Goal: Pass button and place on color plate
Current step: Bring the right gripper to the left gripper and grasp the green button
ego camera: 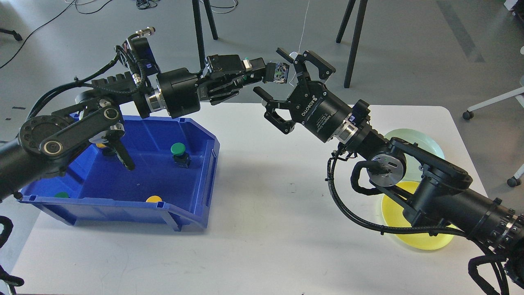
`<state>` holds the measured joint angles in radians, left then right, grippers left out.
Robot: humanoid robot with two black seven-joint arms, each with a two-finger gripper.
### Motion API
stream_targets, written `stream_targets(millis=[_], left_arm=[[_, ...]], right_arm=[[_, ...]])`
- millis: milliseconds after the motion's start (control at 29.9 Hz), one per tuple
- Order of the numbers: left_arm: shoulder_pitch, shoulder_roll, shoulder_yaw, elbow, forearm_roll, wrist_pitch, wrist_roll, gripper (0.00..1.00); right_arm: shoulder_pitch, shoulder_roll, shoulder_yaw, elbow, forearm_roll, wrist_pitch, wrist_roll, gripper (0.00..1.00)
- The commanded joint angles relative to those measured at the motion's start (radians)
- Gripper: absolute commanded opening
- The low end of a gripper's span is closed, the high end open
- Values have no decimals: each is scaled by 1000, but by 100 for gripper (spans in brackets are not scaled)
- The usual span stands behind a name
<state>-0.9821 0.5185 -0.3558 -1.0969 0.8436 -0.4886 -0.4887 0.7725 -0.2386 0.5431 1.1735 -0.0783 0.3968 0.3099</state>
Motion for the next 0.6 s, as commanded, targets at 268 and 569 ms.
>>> stream_targets(millis=[268, 569], left_arm=[[0, 0, 0, 0, 0, 0, 0, 7], [2, 0, -2, 6, 2, 0, 0, 23]], right_arm=[[4, -5, 0, -2, -1, 2, 0, 16], [16, -8, -3, -2, -3, 1, 0, 3]])
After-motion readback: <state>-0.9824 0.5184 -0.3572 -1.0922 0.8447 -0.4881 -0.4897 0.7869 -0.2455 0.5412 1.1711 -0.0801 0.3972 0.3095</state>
